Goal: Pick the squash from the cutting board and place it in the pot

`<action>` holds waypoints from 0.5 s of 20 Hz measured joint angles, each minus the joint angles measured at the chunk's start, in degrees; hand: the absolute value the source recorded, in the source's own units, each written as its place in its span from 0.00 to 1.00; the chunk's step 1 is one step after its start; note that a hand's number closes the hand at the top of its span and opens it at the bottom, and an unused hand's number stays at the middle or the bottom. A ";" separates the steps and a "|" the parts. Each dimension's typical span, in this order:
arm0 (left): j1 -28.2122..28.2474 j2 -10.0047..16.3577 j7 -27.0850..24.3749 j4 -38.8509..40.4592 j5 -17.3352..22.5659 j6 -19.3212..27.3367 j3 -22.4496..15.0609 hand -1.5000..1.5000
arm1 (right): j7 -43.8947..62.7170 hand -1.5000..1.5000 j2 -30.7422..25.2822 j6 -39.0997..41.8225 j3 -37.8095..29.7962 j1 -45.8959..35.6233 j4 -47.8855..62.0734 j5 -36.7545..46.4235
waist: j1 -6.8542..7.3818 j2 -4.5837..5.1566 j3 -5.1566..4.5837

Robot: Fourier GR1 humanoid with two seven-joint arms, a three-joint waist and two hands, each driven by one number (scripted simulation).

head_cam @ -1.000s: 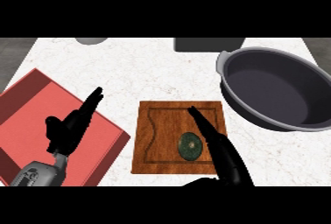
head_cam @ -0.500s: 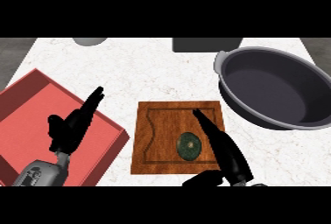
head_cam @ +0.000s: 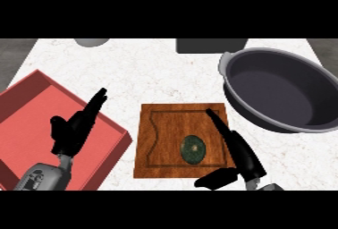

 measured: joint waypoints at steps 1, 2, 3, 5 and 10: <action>-0.13 -0.06 -0.65 0.50 -0.04 -0.44 0.20 0.50 | -1.72 0.00 0.71 0.02 -0.19 0.26 1.11 -0.96 | -0.03 0.00 0.02; -0.07 -0.12 -0.91 0.60 -0.04 -0.70 0.38 0.50 | -2.72 0.00 1.33 0.19 -0.53 0.35 1.55 -1.95 | -0.03 -0.01 0.04; 0.02 -0.19 -1.36 0.73 -0.22 -0.92 0.44 0.50 | -4.59 0.00 1.69 0.47 -0.88 0.63 2.48 -2.96 | -0.03 -0.02 0.05; 0.22 -0.29 -1.85 0.77 -0.54 -1.22 0.61 0.50 | -7.50 0.00 2.67 1.06 -1.16 1.31 4.01 -4.76 | -0.03 -0.04 0.07; 0.67 -1.18 -0.57 -0.26 -1.36 -0.61 0.75 0.50 | -10.82 0.00 4.92 2.35 -2.99 1.49 7.18 -8.69 | 0.06 -0.06 0.02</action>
